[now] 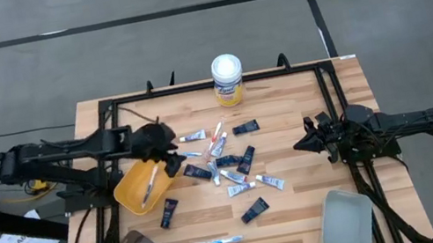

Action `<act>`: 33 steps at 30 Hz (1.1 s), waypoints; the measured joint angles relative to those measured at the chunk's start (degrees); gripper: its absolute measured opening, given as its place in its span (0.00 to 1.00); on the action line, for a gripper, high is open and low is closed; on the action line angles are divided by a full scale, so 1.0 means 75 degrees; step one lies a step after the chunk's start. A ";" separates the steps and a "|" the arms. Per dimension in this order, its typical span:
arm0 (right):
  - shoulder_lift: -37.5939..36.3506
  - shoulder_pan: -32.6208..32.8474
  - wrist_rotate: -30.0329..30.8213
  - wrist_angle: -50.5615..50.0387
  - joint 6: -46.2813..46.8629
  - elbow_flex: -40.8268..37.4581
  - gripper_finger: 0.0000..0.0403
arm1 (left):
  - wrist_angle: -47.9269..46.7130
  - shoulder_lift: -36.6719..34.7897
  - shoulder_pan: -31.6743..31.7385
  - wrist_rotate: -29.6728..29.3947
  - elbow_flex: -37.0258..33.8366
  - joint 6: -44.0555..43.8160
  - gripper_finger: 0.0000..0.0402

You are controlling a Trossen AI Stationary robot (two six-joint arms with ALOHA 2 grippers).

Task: Pick & Place Travel size toiletries
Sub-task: Put the top blue toothbrush into the yellow bin

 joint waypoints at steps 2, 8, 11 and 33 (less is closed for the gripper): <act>-0.0001 0.0000 0.0000 0.0000 0.0000 0.0001 0.00 | -0.0038 0.0497 0.0237 0.0163 0.0155 0.0423 0.66; -0.0001 -0.0001 0.0000 0.0000 0.0000 0.0003 0.00 | -0.0065 0.1934 0.0787 0.0547 0.0444 0.1842 0.71; -0.0001 0.0001 0.0000 0.0000 0.0000 0.0000 0.00 | -0.0051 0.2503 0.1060 0.0556 0.0496 0.2293 0.71; -0.0001 0.0001 0.0000 0.0000 0.0000 0.0003 0.00 | 0.0198 0.4560 0.1407 0.0162 0.0494 0.3871 0.68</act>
